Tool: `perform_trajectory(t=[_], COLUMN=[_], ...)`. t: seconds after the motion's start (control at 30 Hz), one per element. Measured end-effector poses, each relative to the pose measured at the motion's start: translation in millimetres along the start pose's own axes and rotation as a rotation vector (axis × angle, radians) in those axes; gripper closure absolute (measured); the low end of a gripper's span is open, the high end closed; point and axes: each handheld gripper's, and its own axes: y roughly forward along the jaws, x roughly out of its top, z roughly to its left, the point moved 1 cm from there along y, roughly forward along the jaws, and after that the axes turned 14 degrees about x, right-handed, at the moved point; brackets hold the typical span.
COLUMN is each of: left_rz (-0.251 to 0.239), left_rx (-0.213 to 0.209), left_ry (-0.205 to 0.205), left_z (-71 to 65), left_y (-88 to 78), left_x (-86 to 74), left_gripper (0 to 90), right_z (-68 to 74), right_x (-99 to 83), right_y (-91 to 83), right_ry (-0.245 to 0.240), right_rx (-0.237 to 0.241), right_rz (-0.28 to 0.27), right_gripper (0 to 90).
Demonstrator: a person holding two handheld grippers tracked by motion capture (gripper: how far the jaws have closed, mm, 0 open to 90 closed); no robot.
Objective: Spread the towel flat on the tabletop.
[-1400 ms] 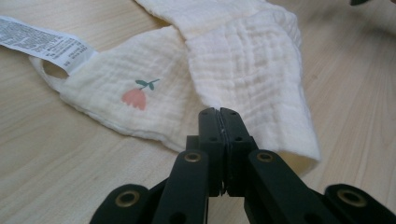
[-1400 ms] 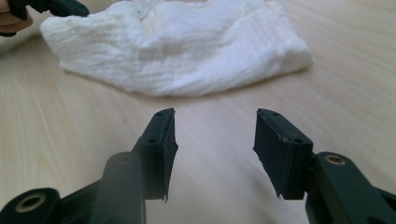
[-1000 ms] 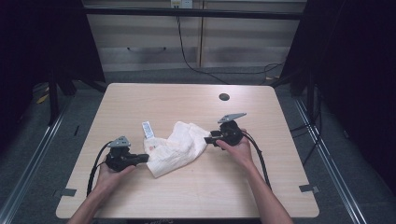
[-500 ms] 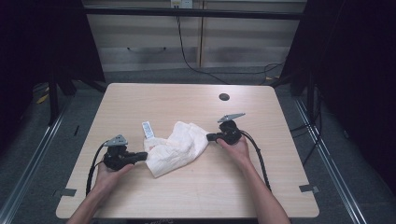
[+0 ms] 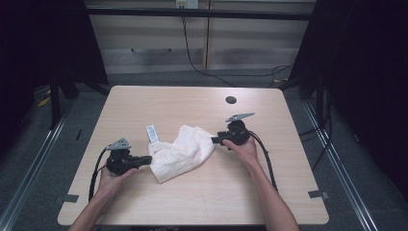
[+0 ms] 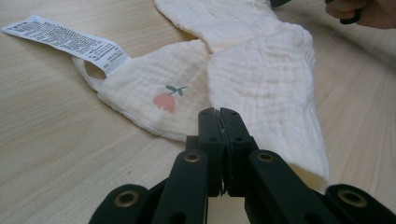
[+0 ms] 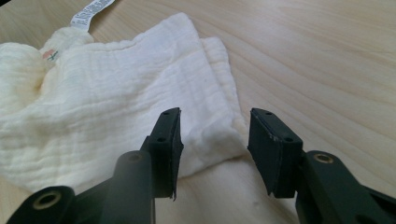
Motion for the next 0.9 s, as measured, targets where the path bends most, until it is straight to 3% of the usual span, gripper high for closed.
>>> perform_trajectory(t=[0.07,0.2,0.23,0.37,0.47,0.57,0.77,0.9], left_rz=[-0.007,-0.011,-0.009,-0.018,-0.021,-0.025,-0.018,-0.016], left_rx=[0.0,0.003,0.005,0.005,0.003,0.001,-0.015,-0.021], left_ry=[-0.007,-0.005,-0.004,-0.01,-0.01,-0.007,0.014,0.025], left_z=[-0.4,0.9,1.3,1.9,1.7,-0.8,-7.4,-12.1], left_y=[-0.9,-2.2,-2.5,-4.3,-6.0,-5.7,-3.2,-2.6], left_x=[0.2,0.1,0.1,0.6,0.9,1.5,2.5,4.6], left_gripper=[88.4,88.4,88.4,88.4,88.5,88.5,88.6,88.6], right_z=[-3.5,-3.6,-1.8,4.2,17.3,27.8,51.4,73.2], right_x=[0.0,-3.2,-3.7,-5.1,-14.8,-28.9,-61.7,-78.1], right_y=[4.9,8.9,8.2,0.4,-17.5,-31.8,-58.6,-72.1], right_ry=[0.006,0.013,0.007,-0.007,-0.031,-0.044,-0.016,-0.037], right_rx=[-0.002,0.037,0.041,0.046,0.044,0.047,0.05,0.051], right_rz=[-0.005,0.007,0.013,0.011,0.007,0.019,-0.002,0.027], right_gripper=[54.7,84.6,87.1,88.0,88.2,88.2,88.1,87.5])
